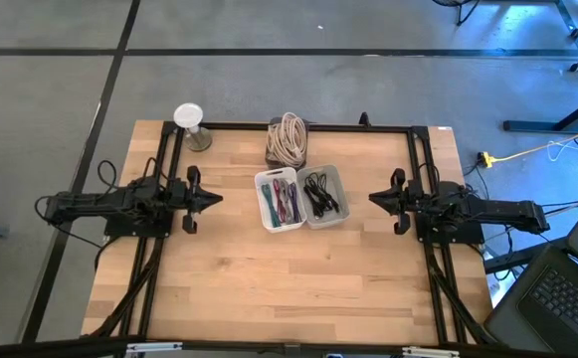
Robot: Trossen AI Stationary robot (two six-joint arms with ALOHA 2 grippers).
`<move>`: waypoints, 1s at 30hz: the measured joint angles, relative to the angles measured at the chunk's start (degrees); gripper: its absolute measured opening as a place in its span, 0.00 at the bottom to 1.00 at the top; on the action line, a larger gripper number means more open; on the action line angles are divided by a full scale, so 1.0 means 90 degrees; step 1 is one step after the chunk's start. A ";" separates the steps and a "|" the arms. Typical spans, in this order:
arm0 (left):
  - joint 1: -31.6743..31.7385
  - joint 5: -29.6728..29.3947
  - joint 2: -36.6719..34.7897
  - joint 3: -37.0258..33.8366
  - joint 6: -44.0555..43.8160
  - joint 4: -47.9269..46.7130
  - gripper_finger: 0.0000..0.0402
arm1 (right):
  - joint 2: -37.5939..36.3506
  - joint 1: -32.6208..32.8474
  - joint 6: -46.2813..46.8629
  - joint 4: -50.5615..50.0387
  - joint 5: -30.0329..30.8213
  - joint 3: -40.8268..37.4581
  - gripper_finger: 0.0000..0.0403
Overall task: Pick & Place USB Port
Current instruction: Return to Home Position
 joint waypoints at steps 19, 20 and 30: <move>0.0000 -0.0001 0.0000 0.0000 0.0002 0.0004 0.02 | 0.0000 0.0000 -0.0001 -0.0002 0.0000 0.0000 0.10; 0.0000 -0.0001 0.0000 0.0000 0.0002 0.0004 0.02 | 0.0000 0.0000 0.0000 -0.0002 0.0000 0.0000 0.10; 0.0000 -0.0001 0.0000 0.0000 0.0002 0.0004 0.01 | 0.0000 0.0000 -0.0002 -0.0002 0.0000 0.0000 0.10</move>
